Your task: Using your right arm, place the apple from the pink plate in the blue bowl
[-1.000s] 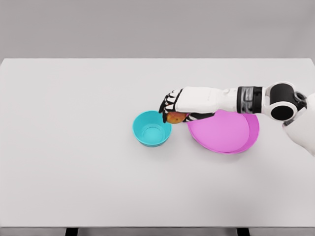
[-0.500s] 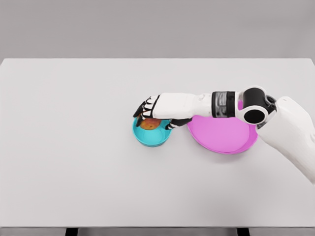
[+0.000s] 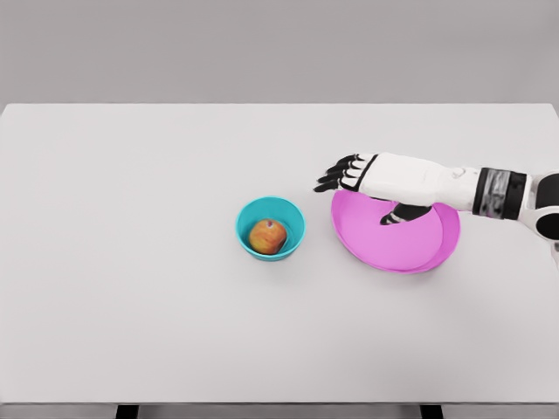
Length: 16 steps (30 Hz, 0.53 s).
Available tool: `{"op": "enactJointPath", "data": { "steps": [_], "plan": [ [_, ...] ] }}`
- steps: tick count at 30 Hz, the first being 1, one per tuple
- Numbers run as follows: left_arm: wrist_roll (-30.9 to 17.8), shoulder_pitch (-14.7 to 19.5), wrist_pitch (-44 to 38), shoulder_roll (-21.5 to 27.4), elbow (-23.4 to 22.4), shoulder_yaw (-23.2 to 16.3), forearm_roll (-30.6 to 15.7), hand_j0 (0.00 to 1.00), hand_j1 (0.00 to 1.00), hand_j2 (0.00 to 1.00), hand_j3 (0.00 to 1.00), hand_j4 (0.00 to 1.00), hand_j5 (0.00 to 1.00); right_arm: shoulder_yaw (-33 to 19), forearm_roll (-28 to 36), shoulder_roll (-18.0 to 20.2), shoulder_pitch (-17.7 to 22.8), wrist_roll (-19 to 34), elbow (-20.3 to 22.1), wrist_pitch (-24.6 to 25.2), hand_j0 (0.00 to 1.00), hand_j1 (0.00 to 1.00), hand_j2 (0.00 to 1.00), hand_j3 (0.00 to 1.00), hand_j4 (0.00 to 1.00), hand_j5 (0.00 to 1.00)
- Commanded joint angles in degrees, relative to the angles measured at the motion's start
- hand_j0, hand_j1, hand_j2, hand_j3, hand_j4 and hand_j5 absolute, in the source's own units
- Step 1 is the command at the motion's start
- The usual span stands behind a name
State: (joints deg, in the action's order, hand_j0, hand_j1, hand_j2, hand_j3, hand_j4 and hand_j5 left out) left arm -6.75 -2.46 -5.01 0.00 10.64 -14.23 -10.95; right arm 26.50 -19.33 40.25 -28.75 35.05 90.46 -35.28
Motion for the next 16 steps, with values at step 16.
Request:
{"op": "enactJointPath", "data": {
  "steps": [16],
  "plan": [
    [-0.02, 0.0, 0.18, 0.0, -0.01, -0.26, 0.05, 1.0, 1.0, 1.0, 1.0, 1.0, 1.0, -24.13, 1.4, -3.34, 9.68, -0.05, -8.81, 0.28, 1.0, 1.0, 1.0, 1.0, 1.0, 1.0]
  ]
}}
